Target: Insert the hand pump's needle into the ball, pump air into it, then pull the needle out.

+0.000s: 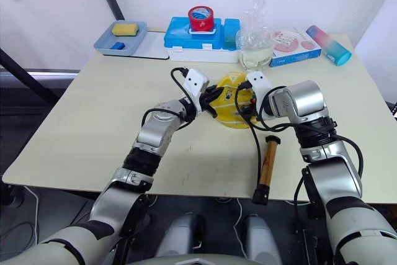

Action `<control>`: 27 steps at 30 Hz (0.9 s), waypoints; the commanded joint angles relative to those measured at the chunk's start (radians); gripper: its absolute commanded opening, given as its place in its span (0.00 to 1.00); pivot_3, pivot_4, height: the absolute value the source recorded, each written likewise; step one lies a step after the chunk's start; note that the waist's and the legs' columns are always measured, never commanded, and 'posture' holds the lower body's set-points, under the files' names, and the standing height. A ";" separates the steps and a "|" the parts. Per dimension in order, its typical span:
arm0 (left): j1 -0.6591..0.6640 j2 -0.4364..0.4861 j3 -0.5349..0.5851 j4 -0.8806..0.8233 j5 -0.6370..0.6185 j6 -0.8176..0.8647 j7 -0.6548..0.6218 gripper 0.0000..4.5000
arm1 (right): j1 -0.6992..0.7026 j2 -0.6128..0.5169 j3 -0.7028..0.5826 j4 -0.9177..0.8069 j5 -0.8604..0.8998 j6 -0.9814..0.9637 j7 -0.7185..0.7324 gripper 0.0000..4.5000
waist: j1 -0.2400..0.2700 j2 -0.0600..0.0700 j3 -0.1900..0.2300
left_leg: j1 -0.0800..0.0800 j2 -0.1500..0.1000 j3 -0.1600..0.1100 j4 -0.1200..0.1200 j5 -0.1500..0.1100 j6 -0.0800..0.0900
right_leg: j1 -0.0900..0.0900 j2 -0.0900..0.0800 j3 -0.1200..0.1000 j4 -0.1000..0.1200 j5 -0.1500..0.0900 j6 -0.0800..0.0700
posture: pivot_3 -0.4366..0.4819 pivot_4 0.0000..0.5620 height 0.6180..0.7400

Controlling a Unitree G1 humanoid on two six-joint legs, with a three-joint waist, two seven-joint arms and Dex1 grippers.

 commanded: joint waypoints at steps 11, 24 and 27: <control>0.011 0.007 -0.009 0.034 0.016 0.005 -0.002 0.00 | 0.018 -0.048 -0.011 -0.012 -0.024 -0.011 -0.001 0.07 | 0.000 0.000 0.000 | 0.000 0.000 0.000 0.000 0.000 0.000 | 0.000 0.000 0.000 0.000 0.000 -0.001 | 0.48 0.27 1.00; 0.014 0.004 -0.014 0.027 0.016 0.005 -0.007 0.00 | 0.013 -0.031 0.003 -0.004 -0.032 0.004 -0.013 0.07 | 0.000 0.000 0.000 | 0.000 0.000 0.000 0.000 0.000 0.000 | 0.000 0.000 0.000 0.000 0.000 -0.001 | 0.48 0.27 1.00; 0.016 0.003 -0.018 0.021 0.016 0.006 -0.011 0.00 | 0.011 -0.027 0.008 0.008 -0.037 0.004 -0.017 0.07 | 0.001 0.000 0.000 | 0.000 0.000 0.000 0.000 0.000 0.000 | 0.000 0.000 0.000 0.000 0.000 -0.001 | 0.48 0.27 1.00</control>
